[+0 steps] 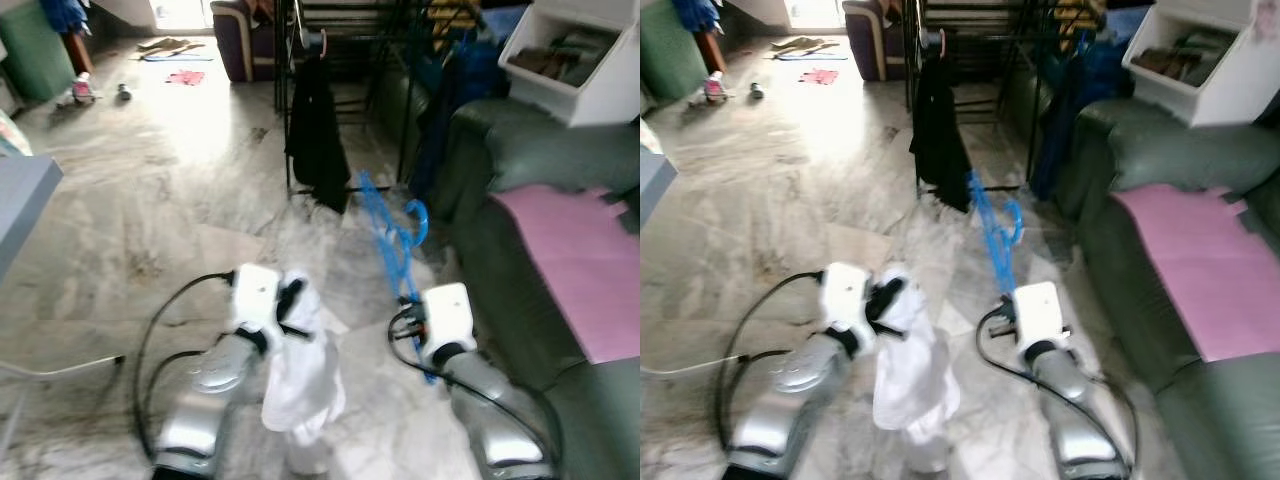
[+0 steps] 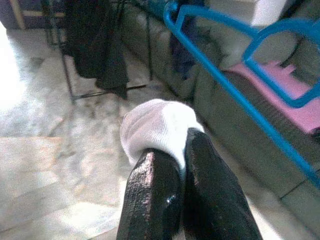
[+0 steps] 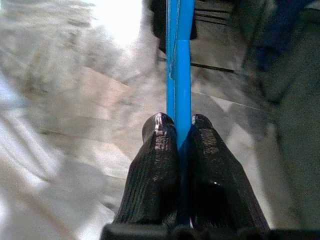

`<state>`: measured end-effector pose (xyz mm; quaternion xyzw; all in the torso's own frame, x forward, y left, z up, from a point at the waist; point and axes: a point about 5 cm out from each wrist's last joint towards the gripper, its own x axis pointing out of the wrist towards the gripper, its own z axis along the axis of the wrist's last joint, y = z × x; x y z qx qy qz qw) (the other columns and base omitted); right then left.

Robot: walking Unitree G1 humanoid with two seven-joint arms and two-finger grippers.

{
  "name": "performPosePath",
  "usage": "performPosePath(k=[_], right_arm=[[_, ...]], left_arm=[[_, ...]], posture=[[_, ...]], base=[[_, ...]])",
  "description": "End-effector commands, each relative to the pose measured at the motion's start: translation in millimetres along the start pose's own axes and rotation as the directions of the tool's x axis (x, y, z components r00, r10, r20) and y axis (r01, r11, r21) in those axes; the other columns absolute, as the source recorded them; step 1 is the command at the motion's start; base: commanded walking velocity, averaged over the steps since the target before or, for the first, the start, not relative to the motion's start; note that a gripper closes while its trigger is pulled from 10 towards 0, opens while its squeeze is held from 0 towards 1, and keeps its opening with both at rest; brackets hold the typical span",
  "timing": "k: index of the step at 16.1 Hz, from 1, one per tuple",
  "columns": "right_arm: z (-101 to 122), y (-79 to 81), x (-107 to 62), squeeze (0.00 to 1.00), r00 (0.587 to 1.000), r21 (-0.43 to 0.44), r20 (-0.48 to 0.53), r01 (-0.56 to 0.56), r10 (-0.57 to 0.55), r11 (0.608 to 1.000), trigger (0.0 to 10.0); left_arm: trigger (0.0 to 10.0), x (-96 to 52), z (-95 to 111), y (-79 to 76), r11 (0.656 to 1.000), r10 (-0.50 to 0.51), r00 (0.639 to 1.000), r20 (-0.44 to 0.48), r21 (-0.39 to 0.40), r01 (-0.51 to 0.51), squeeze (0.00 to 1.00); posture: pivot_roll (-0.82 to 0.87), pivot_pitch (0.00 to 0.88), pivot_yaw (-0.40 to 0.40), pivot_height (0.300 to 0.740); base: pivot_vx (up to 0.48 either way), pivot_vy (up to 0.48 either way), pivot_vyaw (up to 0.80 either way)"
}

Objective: Hang hanger

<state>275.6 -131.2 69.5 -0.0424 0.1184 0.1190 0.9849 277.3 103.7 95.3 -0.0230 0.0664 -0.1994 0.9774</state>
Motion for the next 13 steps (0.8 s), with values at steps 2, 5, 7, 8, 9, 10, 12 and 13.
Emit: performPosePath(k=[2,5,7,8,9,10,12,13], right_arm=[[4,-6.4,-1.8,0.00,1.000,-0.022,0.015,0.010,-0.010,1.000,10.0],[3,-18.2,-4.3,0.00,1.000,-0.049,0.007,0.026,-0.026,0.998,10.0],[3,-21.0,-3.8,0.00,0.999,-0.050,0.007,0.034,-0.034,0.998,10.0],[4,-19.6,-3.1,0.00,0.999,-0.031,0.019,0.038,-0.038,0.999,10.0],[7,-15.5,-2.7,0.00,0.999,-0.008,0.035,0.023,-0.023,1.000,10.0],[8,-12.0,-2.8,0.00,0.999,-0.012,0.039,0.015,-0.015,1.000,10.0],[8,-8.1,-2.8,0.00,0.999,-0.025,0.044,0.000,0.001,1.000,10.0],[7,-7.4,-2.7,0.00,0.999,-0.019,0.042,-0.004,0.004,1.000,10.0]], left_arm=[[10.0,3.5,8,-5.2,1.000,-0.027,0.999,0.034,0.007,0.026,0.00],[10.0,7.5,18,-1.4,0.992,-0.096,0.994,0.057,0.093,0.090,0.00],[10.0,11.9,22,6.2,0.993,-0.088,0.994,0.058,0.083,0.083,0.00],[10.0,14.2,25,9.7,0.993,-0.085,0.994,0.065,0.087,0.079,0.00],[10.0,14.7,26,9.8,0.992,-0.096,0.992,0.077,0.092,0.089,0.00],[10.0,14.4,25,7.7,0.992,-0.103,0.991,0.080,0.079,0.097,0.00],[10.0,12.8,24,3.7,0.992,-0.117,0.990,0.082,0.057,0.113,0.00],[10.0,12.1,23,3.0,0.992,-0.117,0.990,0.078,0.055,0.113,0.00]], posture=[[-0.02,0.065,-0.026,0.740],[-0.02,0.060,-0.014,0.740],[-0.02,0.058,-0.008,0.740],[-0.02,0.057,-0.002,0.740],[-0.02,0.057,0.000,0.740],[-0.02,0.056,-0.001,0.740],[-0.02,0.057,-0.002,0.740],[-0.02,0.057,-0.002,0.740]], base=[[0.000,0.000,0.00],[0.000,0.000,0.00],[0.000,0.000,0.00],[0.000,0.000,0.00],[0.000,0.000,0.00],[0.000,0.000,0.00],[0.000,0.000,0.00],[0.000,0.000,0.00]])
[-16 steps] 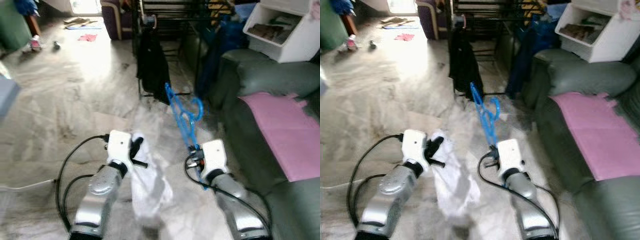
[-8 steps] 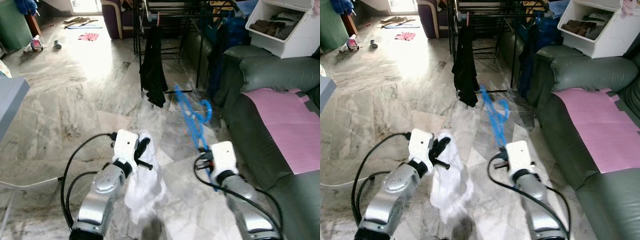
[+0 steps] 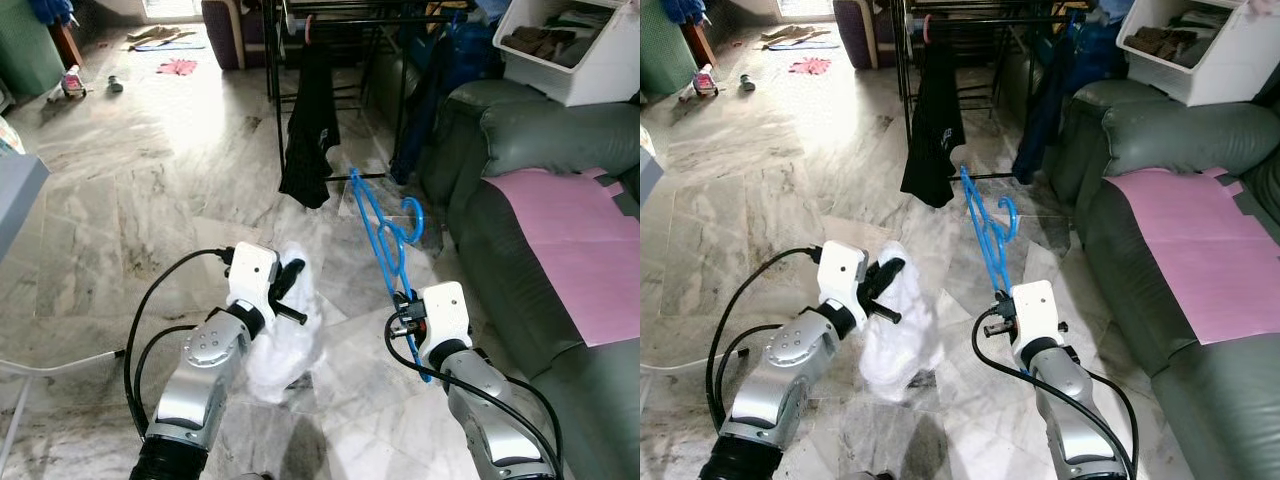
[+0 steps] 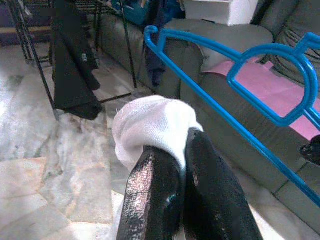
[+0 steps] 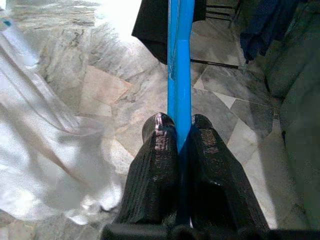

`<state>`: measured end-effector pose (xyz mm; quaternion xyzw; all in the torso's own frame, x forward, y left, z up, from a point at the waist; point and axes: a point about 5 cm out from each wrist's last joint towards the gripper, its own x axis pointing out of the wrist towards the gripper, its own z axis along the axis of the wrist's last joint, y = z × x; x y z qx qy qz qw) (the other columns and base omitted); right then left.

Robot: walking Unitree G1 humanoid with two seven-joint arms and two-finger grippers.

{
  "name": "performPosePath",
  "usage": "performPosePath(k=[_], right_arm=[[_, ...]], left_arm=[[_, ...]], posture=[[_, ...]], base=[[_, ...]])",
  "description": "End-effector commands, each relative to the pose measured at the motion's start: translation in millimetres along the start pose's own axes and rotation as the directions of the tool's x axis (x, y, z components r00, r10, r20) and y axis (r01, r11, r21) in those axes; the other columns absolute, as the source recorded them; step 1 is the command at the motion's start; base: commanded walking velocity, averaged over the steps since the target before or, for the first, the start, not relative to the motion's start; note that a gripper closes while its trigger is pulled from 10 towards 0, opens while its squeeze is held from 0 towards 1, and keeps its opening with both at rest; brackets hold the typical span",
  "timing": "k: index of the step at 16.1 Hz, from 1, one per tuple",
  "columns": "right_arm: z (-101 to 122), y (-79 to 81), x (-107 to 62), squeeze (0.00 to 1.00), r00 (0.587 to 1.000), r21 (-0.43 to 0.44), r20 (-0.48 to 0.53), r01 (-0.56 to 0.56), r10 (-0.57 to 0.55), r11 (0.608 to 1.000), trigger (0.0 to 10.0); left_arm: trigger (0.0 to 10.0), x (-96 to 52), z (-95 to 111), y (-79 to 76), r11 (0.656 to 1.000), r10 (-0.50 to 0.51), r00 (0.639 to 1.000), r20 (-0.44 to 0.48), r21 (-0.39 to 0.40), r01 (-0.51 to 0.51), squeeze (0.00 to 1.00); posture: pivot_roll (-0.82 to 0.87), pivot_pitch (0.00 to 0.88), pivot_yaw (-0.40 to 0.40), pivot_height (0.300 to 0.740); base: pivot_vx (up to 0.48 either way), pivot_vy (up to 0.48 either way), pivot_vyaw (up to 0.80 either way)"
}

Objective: Hang hanger

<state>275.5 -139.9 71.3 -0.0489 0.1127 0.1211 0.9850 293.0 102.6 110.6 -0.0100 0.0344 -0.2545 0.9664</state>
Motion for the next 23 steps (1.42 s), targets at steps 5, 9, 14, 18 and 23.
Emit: performPosePath(k=[5,9,14,18,23], right_arm=[[7.2,-2.0,3.4,0.00,1.000,-0.012,0.029,0.007,-0.007,1.000,10.0],[7.7,0.5,4.5,0.00,0.999,-0.013,0.032,0.004,-0.004,1.000,10.0],[7.3,0.4,5.1,0.00,0.999,-0.018,0.033,0.005,-0.004,1.000,10.0],[6.8,0.3,5.7,0.00,0.999,-0.022,0.032,0.005,-0.004,1.000,10.0],[5.8,-6.8,3.4,0.00,1.000,-0.044,0.025,0.002,-0.001,0.999,10.0]], left_arm=[[10.0,-2.1,4.9,0.3,1.000,-0.007,0.999,0.036,-0.021,0.008,0.00],[10.0,-1.4,4.6,-2.4,1.000,-0.019,0.999,0.038,-0.024,0.020,0.00],[10.0,-2.0,2.5,-4.0,0.999,-0.010,1.000,0.028,-0.031,0.011,0.00],[10.0,-0.7,4.9,-5.9,0.999,0.001,0.999,0.041,-0.045,0.000,0.00],[10.0,-0.8,11.6,-2.6,0.993,-0.072,0.996,0.043,0.099,0.068,0.00]], posture=[[-0.01,0.058,-0.006,0.740],[-0.02,0.058,-0.005,0.740],[-0.02,0.057,-0.007,0.740],[-0.01,0.061,-0.010,0.740],[-0.01,0.057,-0.018,0.740]], base=[[0.312,0.139,0.00],[0.269,0.347,0.00],[0.212,0.336,0.00],[0.000,0.000,0.00],[0.000,0.000,0.00]])
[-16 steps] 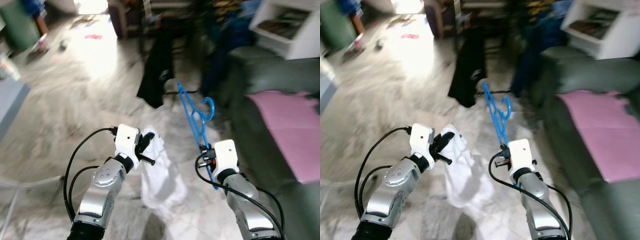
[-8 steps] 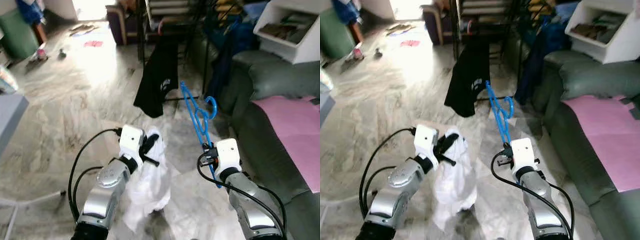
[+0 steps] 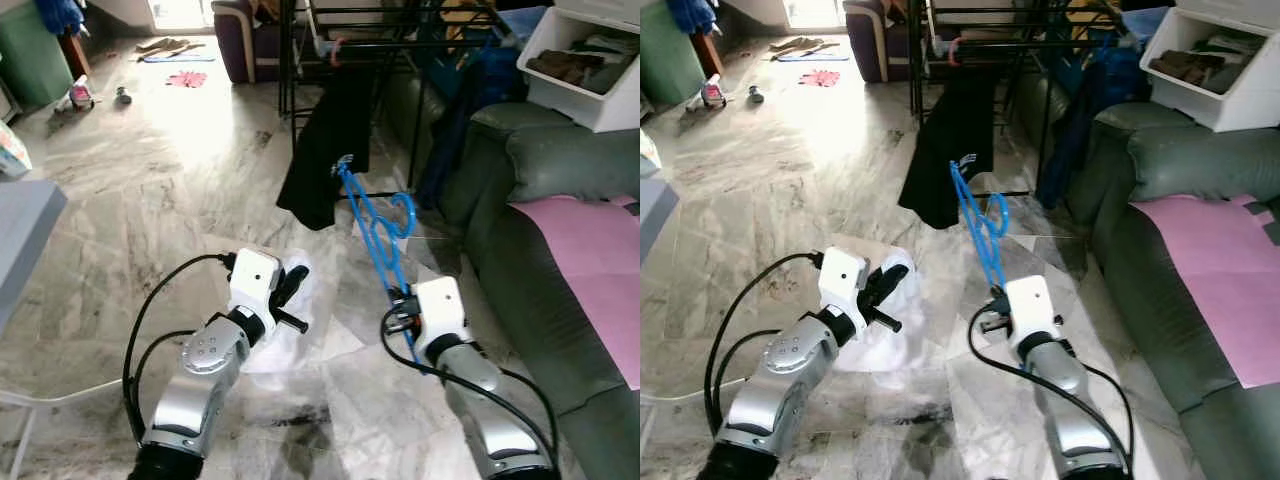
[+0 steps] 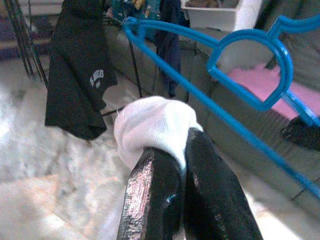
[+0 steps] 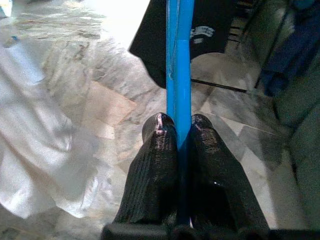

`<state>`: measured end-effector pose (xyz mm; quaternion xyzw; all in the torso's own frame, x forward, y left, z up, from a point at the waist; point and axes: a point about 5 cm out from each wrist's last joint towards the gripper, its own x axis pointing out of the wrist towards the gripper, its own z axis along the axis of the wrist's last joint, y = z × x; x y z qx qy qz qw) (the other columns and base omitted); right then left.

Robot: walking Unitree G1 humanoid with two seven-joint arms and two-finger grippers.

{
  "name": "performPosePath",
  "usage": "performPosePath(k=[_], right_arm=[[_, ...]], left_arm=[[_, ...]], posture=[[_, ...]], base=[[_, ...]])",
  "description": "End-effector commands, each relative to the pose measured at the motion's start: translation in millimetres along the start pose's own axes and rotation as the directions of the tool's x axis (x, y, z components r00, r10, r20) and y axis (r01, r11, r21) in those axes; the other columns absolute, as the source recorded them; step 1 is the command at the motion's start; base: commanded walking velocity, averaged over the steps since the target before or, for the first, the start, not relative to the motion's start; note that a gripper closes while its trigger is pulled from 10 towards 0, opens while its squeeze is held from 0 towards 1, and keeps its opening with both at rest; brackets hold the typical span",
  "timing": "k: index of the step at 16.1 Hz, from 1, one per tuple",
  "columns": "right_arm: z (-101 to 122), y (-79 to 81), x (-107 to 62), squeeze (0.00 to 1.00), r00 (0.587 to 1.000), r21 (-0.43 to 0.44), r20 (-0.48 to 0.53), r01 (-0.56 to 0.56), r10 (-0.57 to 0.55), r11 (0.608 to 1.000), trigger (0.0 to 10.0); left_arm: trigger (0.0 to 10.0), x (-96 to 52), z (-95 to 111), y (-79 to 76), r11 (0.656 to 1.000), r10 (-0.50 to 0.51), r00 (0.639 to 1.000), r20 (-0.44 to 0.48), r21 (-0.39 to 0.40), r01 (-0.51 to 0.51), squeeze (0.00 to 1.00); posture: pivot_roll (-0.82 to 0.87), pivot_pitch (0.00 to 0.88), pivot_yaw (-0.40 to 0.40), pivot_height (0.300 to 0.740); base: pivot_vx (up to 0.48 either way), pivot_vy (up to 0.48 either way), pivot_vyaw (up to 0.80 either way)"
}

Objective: Hang hanger

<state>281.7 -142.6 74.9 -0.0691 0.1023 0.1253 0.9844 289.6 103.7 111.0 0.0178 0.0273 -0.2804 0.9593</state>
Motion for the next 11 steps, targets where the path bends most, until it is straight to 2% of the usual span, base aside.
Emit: performPosePath(k=[1,2,4,5,6,7,8,9,11], right_arm=[[0,-9.3,-2.8,0.00,1.000,-0.013,0.004,0.015,-0.015,1.000,10.0],[0,-12.7,-3.7,0.00,1.000,-0.018,0.002,0.020,-0.020,1.000,10.0],[-3,-29.5,-7.8,0.00,0.999,-0.046,-0.025,0.038,-0.039,0.998,10.0],[3,-46.9,-12.7,0.00,0.999,-0.124,-0.028,0.022,-0.025,0.992,10.0],[5,-52.8,-13.8,0.00,0.999,-0.156,-0.036,0.019,-0.024,0.988,10.0],[6,-55.0,-14.1,0.00,0.999,-0.166,-0.043,0.019,-0.026,0.986,10.0],[6,-57.0,-14.4,0.00,0.998,-0.181,-0.057,0.001,-0.011,0.984,10.0],[9,-57.9,-15.6,0.00,0.997,-0.216,-0.069,-0.039,0.025,0.976,10.0],[10,-59.1,-20.0,0.00,0.993,-0.242,-0.090,-0.101,0.081,0.965,10.0]], left_arm=[[10.0,3.3,10,7.4,0.997,-0.001,1.000,0.013,0.077,0.000,0.00],[10.0,3.5,10,11.6,0.997,0.012,1.000,-0.003,0.081,-0.012,0.00],[10.0,1.5,12,19.0,0.971,-0.117,0.991,-0.066,0.204,0.128,0.00],[10.0,4.3,25,26.5,0.868,-0.288,0.947,-0.143,0.378,0.321,0.00],[10.0,9.1,28,31.2,0.775,-0.329,0.922,-0.204,0.500,0.387,0.00],[10.0,11.5,28,33.8,0.717,-0.337,0.911,-0.239,0.561,0.413,0.00],[10.0,18.5,27,39.7,0.605,-0.340,0.881,-0.329,0.640,0.473,0.00],[10.0,33.1,30,41.5,0.534,-0.305,0.883,-0.357,0.704,0.469,0.00],[10.0,47.3,38,38.4,0.486,-0.290,0.893,-0.343,0.752,0.446,0.00]], posture=[[0.00,0.050,-0.021,0.740],[0.00,0.050,-0.021,0.740],[0.01,0.046,-0.020,0.740],[0.02,0.041,-0.004,0.740],[0.02,0.036,0.005,0.740],[0.02,0.036,0.005,0.740],[0.00,0.032,0.012,0.740],[-0.02,0.028,0.023,0.740],[-0.04,0.025,0.041,0.740]], base=[[0.000,0.000,0.00],[0.000,0.000,0.00],[0.000,0.000,0.00],[0.000,0.000,0.00],[0.000,0.000,0.00],[0.000,0.000,0.00],[0.000,0.000,0.00],[0.000,0.000,0.00],[0.000,0.000,0.00]])
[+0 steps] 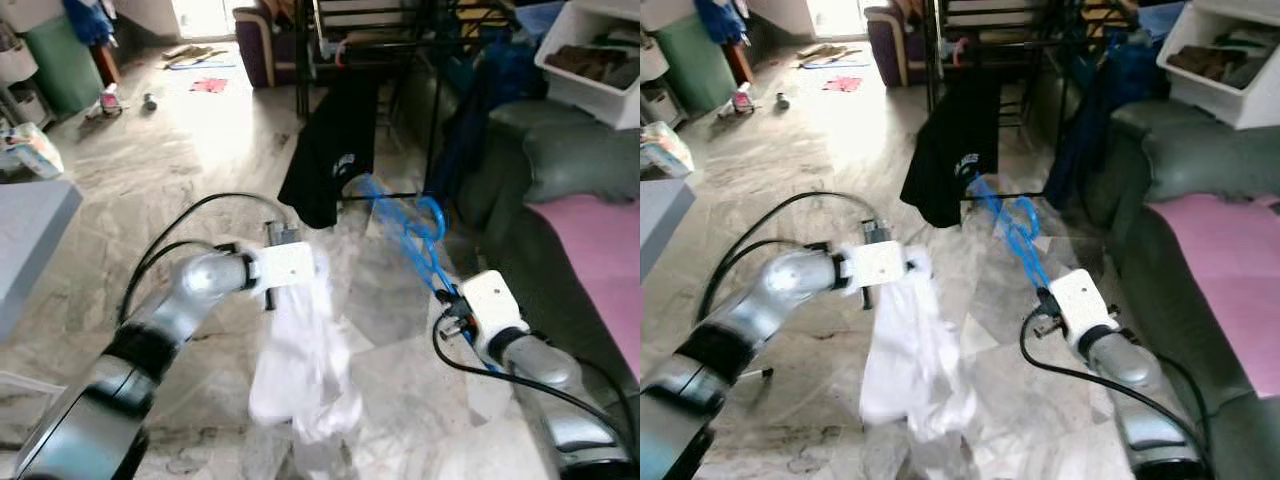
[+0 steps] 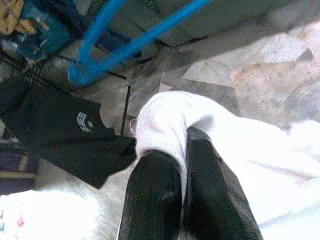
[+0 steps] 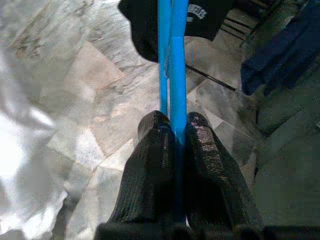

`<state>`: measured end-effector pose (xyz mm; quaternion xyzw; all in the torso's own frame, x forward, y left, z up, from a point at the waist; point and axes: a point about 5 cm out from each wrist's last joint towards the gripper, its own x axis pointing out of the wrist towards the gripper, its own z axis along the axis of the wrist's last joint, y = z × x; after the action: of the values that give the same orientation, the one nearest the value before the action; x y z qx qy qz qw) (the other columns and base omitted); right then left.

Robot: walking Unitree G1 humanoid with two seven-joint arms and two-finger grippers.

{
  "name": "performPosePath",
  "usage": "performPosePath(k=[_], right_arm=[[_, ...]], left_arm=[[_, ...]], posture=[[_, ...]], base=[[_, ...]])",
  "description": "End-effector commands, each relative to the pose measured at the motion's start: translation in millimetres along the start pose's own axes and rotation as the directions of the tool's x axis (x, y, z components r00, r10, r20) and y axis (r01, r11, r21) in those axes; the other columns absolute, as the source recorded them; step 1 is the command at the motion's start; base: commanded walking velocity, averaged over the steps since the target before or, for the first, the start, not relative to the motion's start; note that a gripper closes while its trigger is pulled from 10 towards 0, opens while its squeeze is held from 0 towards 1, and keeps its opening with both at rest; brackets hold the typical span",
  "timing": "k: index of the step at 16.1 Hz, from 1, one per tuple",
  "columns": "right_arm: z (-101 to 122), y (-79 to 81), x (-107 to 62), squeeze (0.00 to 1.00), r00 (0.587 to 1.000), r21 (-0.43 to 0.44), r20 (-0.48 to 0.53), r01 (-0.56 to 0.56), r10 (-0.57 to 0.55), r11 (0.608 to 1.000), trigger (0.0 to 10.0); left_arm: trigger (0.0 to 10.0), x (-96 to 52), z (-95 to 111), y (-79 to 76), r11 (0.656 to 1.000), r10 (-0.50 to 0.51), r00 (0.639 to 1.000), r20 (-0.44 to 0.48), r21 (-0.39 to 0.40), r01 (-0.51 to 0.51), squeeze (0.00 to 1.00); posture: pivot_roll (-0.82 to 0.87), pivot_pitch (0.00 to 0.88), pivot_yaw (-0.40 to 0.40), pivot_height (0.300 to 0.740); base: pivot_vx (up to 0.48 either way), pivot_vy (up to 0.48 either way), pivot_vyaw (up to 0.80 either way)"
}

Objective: Hang hanger

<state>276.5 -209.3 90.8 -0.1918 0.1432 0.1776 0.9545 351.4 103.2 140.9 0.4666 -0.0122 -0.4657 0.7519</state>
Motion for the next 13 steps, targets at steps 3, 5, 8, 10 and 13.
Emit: performPosePath(k=[3,5,8,10,13], right_arm=[[2,-5.7,-15.5,0.00,0.992,-0.028,-0.027,-0.127,0.126,0.991,10.0],[-1,-27.8,-25.8,0.00,0.995,-0.062,-0.055,-0.086,0.083,0.994,10.0],[2,-40.3,-32.9,0.00,0.988,-0.087,-0.079,-0.136,0.129,0.987,10.0],[6,-38.5,-35.8,0.00,0.971,-0.076,-0.085,-0.228,0.222,0.971,10.0],[4,-26.7,-45.5,0.00,0.914,-0.043,-0.113,-0.397,0.391,0.917,10.0]], left_arm=[[10.0,3.9,15,30.9,0.978,0.108,0.992,0.058,0.173,-0.117,0.00],[10.0,2.9,15,45.7,0.946,0.169,0.984,0.048,0.272,-0.176,0.00],[10.0,-2.9,18,54.2,0.926,0.175,0.980,0.091,0.323,-0.195,0.00],[10.0,-6.6,19,54.9,0.912,0.165,0.977,0.138,0.356,-0.205,0.00],[10.0,-9.3,21,54.7,0.862,0.171,0.968,0.184,0.447,-0.237,0.00]], posture=[[-0.06,0.025,0.068,0.740],[-0.06,0.020,0.077,0.740],[-0.06,0.015,0.075,0.740],[-0.05,0.015,0.074,0.740],[-0.04,0.012,0.075,0.740]], base=[[0.000,0.000,0.00],[0.000,0.000,0.00],[0.000,0.000,0.00],[0.000,0.000,0.00],[0.000,0.000,0.00]])
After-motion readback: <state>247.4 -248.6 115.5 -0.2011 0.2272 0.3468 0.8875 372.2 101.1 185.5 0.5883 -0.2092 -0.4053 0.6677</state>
